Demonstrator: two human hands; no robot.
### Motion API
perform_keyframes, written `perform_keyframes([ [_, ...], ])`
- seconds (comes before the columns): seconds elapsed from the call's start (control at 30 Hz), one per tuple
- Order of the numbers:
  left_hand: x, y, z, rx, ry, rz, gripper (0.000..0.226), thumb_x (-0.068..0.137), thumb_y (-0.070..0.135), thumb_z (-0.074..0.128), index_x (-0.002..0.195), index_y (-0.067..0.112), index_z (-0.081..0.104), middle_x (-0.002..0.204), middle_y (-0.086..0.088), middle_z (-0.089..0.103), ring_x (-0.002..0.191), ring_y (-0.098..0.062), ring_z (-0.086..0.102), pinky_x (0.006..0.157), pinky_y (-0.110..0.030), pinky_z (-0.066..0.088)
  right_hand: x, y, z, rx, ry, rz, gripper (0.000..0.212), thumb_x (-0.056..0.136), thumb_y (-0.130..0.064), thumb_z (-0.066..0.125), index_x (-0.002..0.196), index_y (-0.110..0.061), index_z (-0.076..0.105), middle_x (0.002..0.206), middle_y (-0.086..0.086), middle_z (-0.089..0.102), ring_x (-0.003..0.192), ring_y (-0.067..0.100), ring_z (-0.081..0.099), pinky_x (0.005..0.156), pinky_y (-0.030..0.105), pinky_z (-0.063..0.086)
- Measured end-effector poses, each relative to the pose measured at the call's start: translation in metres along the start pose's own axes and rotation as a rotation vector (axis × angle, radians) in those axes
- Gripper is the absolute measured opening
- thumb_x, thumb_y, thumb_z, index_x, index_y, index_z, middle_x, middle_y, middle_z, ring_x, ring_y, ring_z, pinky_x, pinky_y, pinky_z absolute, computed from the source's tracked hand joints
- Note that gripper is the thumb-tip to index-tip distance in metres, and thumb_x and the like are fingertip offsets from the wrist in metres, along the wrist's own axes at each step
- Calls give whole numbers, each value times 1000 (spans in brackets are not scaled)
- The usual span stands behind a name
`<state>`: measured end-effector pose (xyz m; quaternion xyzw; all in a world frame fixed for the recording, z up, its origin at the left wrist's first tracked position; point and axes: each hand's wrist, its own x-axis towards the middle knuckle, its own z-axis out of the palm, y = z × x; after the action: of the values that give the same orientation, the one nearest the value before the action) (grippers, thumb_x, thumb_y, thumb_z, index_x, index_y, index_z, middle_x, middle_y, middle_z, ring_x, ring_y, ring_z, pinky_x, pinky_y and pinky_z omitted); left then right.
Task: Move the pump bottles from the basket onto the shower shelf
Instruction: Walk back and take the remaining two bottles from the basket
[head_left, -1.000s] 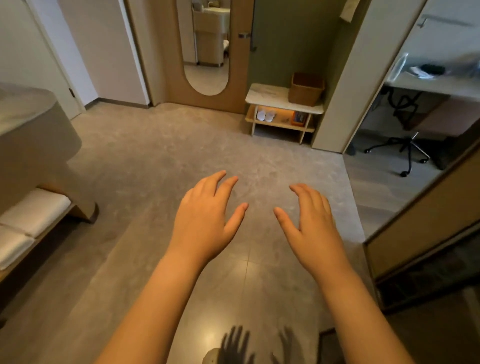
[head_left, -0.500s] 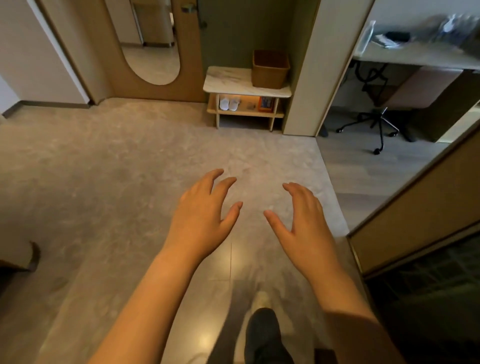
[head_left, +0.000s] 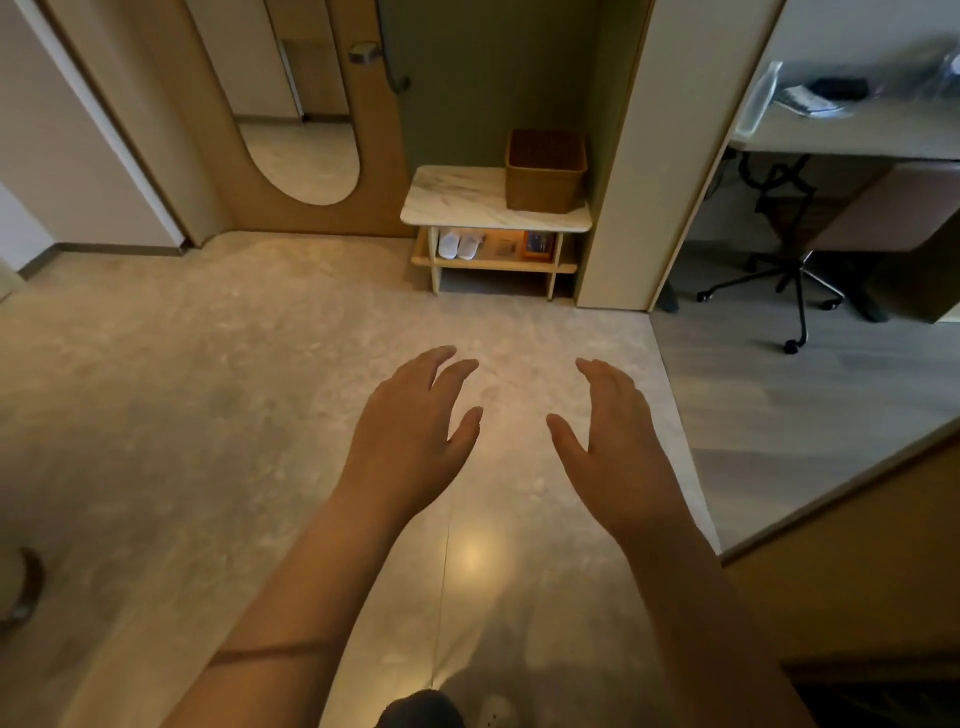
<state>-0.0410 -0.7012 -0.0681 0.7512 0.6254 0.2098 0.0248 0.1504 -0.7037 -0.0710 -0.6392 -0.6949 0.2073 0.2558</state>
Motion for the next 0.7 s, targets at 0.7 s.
perform_keyframes([
  [0.7,353,-69,120,-157,47,-37,40,93,30,50,132,20,51,134,-2,51,121,-18,48,96,-35,40,362,62,-2,-179,-70,-8,61,93,-40,50,146,-24,24,152,-5,27,140,11,22,112,29,22],
])
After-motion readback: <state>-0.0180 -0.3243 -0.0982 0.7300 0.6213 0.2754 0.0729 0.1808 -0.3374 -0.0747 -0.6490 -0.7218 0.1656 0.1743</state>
